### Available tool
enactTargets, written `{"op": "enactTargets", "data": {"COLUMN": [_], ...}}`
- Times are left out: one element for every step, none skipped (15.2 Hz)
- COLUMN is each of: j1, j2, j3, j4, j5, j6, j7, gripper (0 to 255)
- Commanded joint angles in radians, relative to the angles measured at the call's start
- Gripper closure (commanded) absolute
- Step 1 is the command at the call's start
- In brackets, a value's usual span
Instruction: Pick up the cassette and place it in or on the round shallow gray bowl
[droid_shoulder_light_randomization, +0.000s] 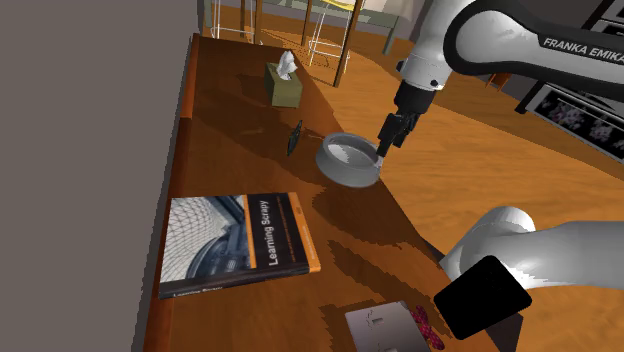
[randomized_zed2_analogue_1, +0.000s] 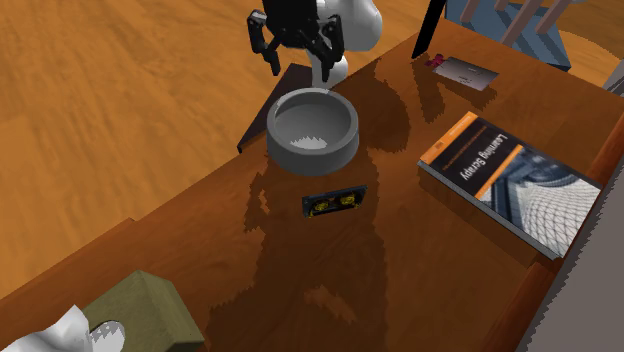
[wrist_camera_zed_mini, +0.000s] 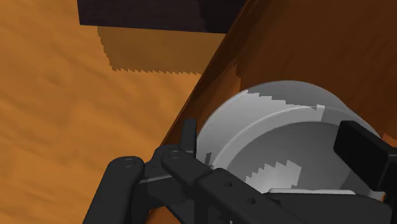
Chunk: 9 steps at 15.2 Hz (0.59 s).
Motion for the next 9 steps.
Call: {"op": "enactTargets", "data": {"j1": [0.000,-0.007,-0.016,-0.025,-0.035,-0.046,-0.058,-0.070,-0.083], "j2": [0.000,0.017,0.036,0.057,0.082,0.108,0.136,0.166,0.198], "j3": [0.000,0.032,0.064,0.095,0.126,0.156,0.185,0.214,0.242], "j4": [0.000,0.010,0.023,0.038,0.055,0.074,0.096,0.120,0.146], "j5": [0.000,0.020,0.038,0.055,0.069,0.082,0.091,0.099,0.103], "j6": [0.000,0.013,0.025,0.039,0.052,0.065,0.079,0.091,0.104], "j7": [0.000,0.071,0.140,0.210,0.279,0.348,0.417,0.486,0.555], "gripper": [0,0,0,0,0,0,0,0,0]}}
